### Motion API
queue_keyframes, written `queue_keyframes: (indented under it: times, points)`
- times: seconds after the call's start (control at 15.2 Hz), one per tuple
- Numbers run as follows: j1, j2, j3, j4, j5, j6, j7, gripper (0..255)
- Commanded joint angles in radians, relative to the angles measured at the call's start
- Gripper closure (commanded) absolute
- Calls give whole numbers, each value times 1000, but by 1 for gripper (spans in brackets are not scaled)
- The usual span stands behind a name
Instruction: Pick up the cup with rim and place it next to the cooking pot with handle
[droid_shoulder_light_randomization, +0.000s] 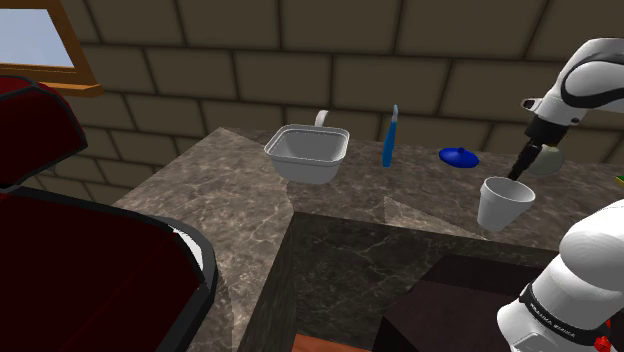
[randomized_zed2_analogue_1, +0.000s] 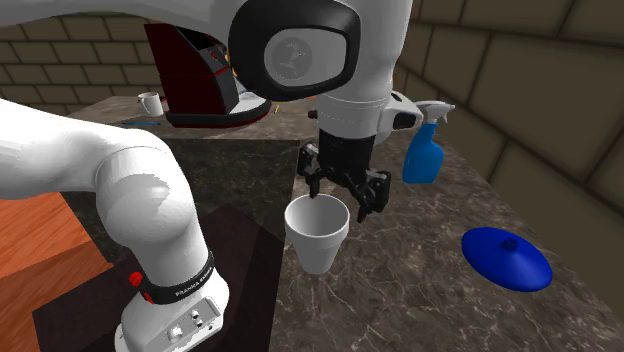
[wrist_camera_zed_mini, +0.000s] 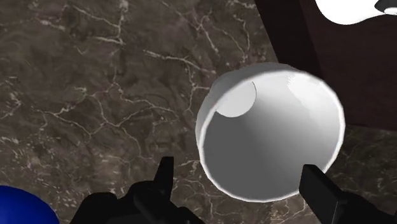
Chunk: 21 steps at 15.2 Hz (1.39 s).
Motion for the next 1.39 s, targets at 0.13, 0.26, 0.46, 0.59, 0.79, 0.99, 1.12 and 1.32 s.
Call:
queue_keyframes:
  times: [0.13, 0.26, 0.46, 0.59, 0.79, 0.99, 1.12, 1.32]
  points:
    - [-9, 56, -85, -2, -40, 64, -58, 0]
    - [-8, 68, -97, -22, -49, 96, -58, 0]
    - [-6, 89, -117, -51, -61, 145, -57, 0]
    - [-4, 102, -128, -65, -68, 172, -56, 0]
    - [-4, 102, -128, -65, -68, 172, -56, 0]
    - [-4, 102, -128, -65, -68, 172, -56, 0]
    - [-4, 102, -128, -65, -68, 172, -56, 255]
    - [-4, 102, -128, -65, -68, 172, -56, 255]
